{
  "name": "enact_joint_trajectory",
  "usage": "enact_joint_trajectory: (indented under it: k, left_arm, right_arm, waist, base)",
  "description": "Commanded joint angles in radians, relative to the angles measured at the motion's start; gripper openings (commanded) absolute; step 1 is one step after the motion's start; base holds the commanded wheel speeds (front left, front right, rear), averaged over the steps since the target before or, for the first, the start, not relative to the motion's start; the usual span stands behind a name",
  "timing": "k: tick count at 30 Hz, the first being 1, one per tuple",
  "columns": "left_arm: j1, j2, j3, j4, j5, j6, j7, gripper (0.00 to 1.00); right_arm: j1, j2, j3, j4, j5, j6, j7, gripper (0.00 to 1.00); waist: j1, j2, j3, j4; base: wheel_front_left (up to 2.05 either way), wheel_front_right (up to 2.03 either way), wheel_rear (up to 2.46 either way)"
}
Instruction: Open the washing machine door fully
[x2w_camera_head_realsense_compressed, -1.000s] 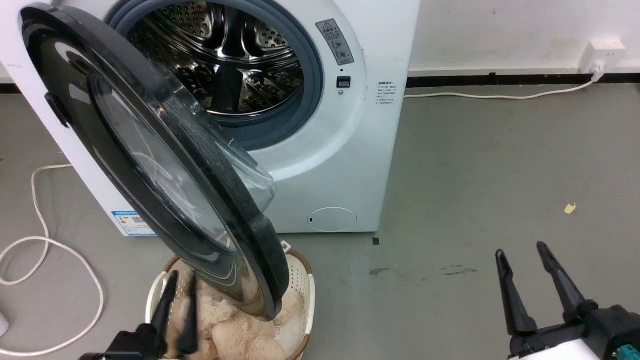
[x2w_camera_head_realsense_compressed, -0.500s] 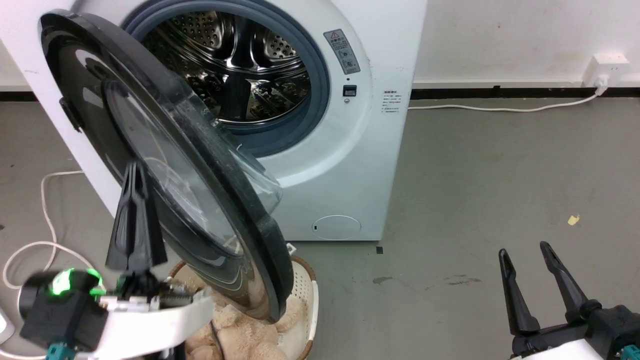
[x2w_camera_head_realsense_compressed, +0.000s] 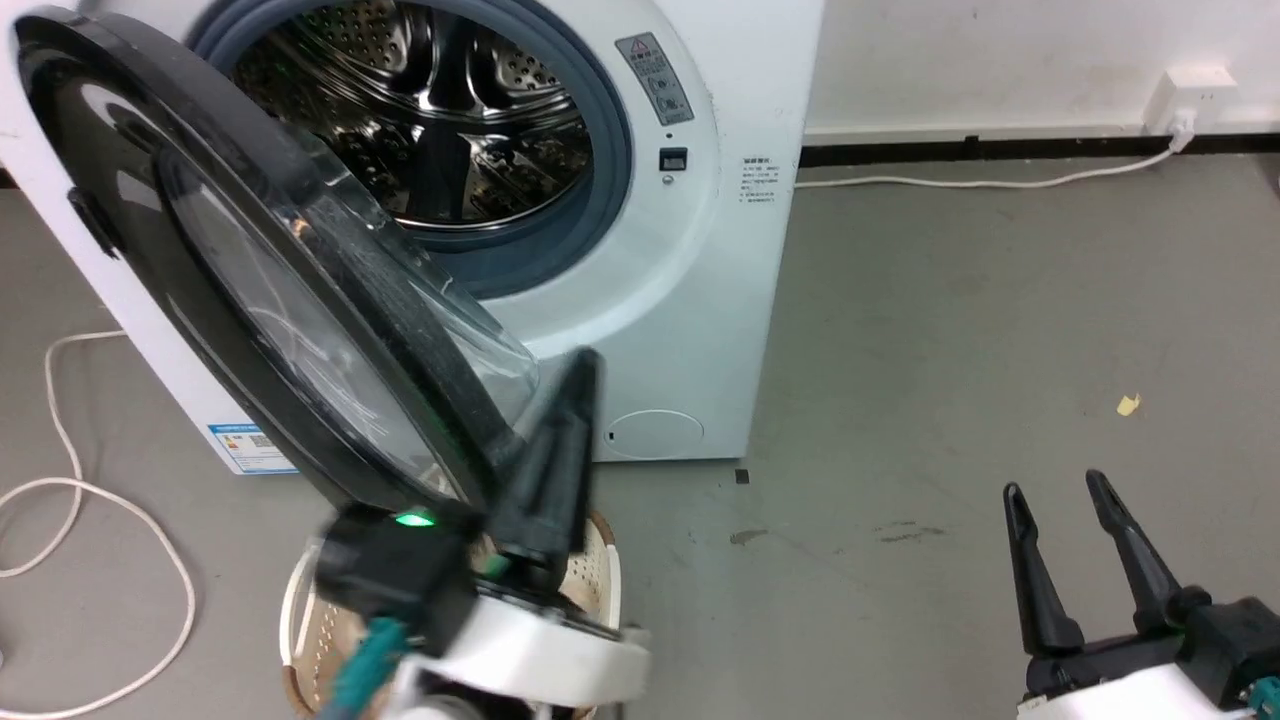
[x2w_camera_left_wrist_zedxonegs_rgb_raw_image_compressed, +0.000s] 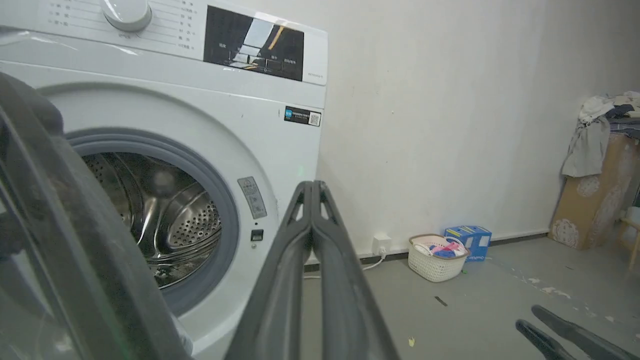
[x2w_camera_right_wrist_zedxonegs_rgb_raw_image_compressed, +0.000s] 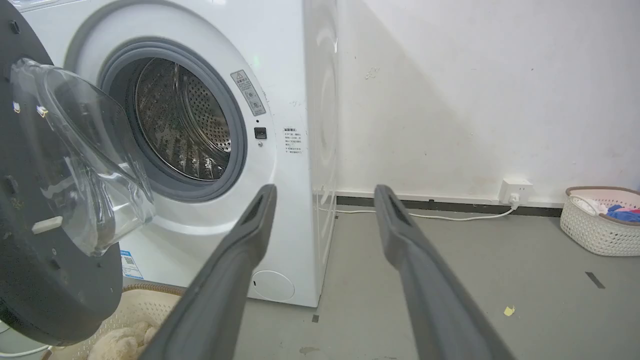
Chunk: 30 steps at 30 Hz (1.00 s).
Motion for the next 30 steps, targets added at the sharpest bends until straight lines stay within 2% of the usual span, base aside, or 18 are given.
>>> enact_joint_trajectory:
  k: [1, 5, 7, 18, 26, 30]
  left_arm:
    - [-0.002, 0.002, -0.020, 0.027, -0.012, 0.011, 0.005, 0.00]
    - [0.007, 0.002, -0.063, 0.135, -0.017, 0.037, 0.031, 0.00]
    - [0.011, 0.002, -0.070, 0.232, -0.038, 0.060, 0.035, 0.00]
    - [0.016, 0.011, -0.025, 0.396, -0.081, 0.073, -0.027, 0.00]
    - [0.056, 0.028, -0.019, 0.440, -0.105, 0.063, -0.057, 0.00]
    - [0.089, 0.040, -0.026, 0.433, -0.107, 0.063, -0.052, 0.00]
  right_arm:
    - [-0.015, 0.006, 0.000, 0.003, 0.009, 0.001, -0.005, 1.00]
    - [-0.022, 0.006, -0.001, 0.006, 0.014, 0.001, -0.005, 1.00]
    - [-0.025, 0.006, -0.003, 0.008, 0.019, 0.001, -0.005, 1.00]
    - [-0.024, 0.006, -0.006, 0.013, 0.017, 0.001, -0.005, 1.00]
    - [-0.006, 0.006, 0.014, 0.022, 0.020, 0.001, -0.005, 1.00]
    - [0.005, 0.006, 0.017, 0.028, 0.027, 0.001, -0.005, 1.00]
  waist:
    - [0.0000, -0.0001, 0.006, -0.004]
    - [0.0000, -0.0001, 0.017, -0.013]
    - [0.0000, -0.0001, 0.029, -0.018]
    - [0.0000, -0.0001, 0.042, 0.008]
    - [0.0000, -0.0001, 0.010, 0.126]
    - [0.0000, -0.0001, -0.004, 0.207]
  base:
    - [0.00, 0.00, 0.00]
    - [0.00, 0.00, 0.00]
    - [0.00, 0.00, 0.00]
    - [0.00, 0.00, 0.00]
    - [0.00, 0.00, 0.00]
    - [0.00, 0.00, 0.00]
